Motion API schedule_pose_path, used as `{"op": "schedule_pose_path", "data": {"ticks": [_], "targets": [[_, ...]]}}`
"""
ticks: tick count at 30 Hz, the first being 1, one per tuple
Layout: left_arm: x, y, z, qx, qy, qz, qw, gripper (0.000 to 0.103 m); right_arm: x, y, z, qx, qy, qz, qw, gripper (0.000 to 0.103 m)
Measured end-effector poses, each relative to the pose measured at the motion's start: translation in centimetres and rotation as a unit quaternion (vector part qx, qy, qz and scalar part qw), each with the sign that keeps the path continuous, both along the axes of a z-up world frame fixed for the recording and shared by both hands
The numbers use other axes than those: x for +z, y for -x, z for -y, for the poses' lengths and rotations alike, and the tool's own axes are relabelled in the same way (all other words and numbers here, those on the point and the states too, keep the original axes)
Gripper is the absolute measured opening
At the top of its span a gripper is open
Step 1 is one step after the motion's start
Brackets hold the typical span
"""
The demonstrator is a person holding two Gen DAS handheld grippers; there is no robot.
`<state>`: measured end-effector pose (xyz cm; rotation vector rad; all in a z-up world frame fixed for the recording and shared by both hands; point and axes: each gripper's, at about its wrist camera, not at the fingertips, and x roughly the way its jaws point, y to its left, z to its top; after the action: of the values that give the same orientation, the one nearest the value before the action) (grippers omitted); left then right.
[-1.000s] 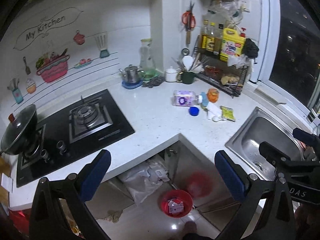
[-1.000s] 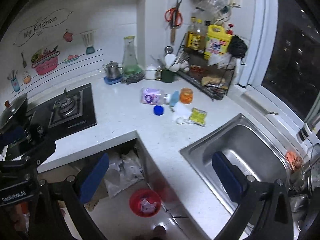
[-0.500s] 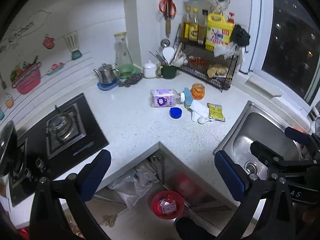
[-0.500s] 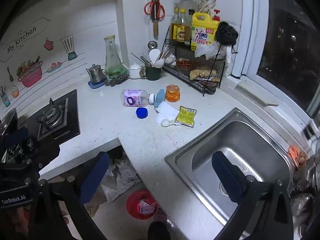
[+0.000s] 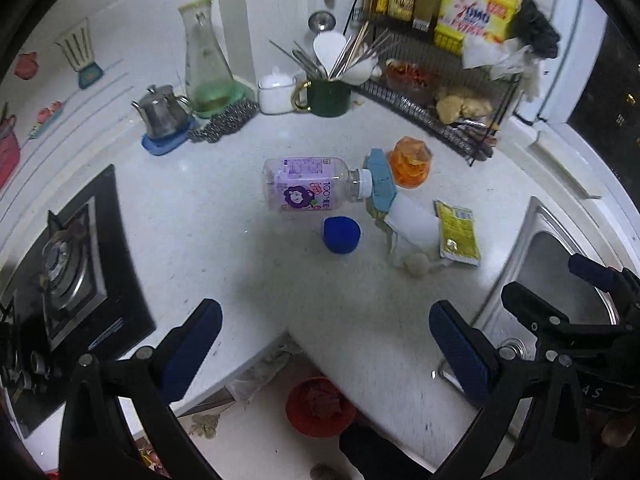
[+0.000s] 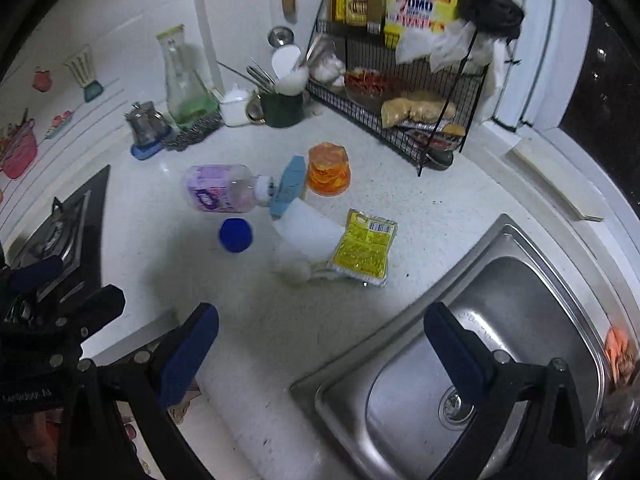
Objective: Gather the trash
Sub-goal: 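Grasp the blue bottle cap with the left gripper, then grasp the purple-labelled plastic bottle with the right gripper while the left gripper holds the cap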
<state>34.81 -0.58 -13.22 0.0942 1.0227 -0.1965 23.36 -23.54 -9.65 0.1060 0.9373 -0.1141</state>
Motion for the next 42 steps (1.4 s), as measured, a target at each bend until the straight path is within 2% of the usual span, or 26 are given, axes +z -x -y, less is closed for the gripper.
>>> {"op": "schedule_pose_path", "data": {"ticks": [5, 11, 21, 29, 32, 33, 39, 42], "targets": [[-2.9, -4.5, 1.2, 0.013, 0.008, -0.038, 0.9992, 0.103, -1.7, -3.2, 1.8, 0.011, -0.003, -0.021, 1.000, 0.103], [-6.8, -8.7, 2.9, 0.015, 0.001, -0.070, 0.9975, 0.103, -4.1, -7.5, 3.7, 0.018, -0.003, -0.049, 0.999, 0.102], [-12.6, -12.8, 3.2, 0.050, 0.015, -0.127, 0.9906, 0.102, -7.3, -12.7, 4.5, 0.032, -0.003, -0.077, 0.997, 0.103], [-13.8, -13.6, 3.7, 0.052, -0.004, -0.121, 0.9913, 0.081, -9.1, -13.3, 5.4, 0.028, -0.013, -0.095, 0.995, 0.103], [-13.4, -13.8, 4.3, 0.047, -0.013, -0.114, 0.9923, 0.060, -9.2, -13.0, 5.5, 0.025, -0.012, -0.098, 0.995, 0.103], [-13.2, -13.9, 4.5, 0.047, -0.013, -0.114, 0.9923, 0.043, -9.1, -12.9, 5.5, 0.024, -0.012, -0.098, 0.995, 0.103], [-12.5, -13.2, 3.8, 0.056, 0.008, -0.124, 0.9906, 0.043, -7.7, -12.8, 5.1, 0.035, -0.018, -0.086, 0.996, 0.103], [-10.9, -12.6, 2.6, 0.068, 0.023, -0.111, 0.9913, 0.043, -6.6, -13.2, 3.9, 0.072, -0.026, -0.085, 0.993, 0.103]]}}
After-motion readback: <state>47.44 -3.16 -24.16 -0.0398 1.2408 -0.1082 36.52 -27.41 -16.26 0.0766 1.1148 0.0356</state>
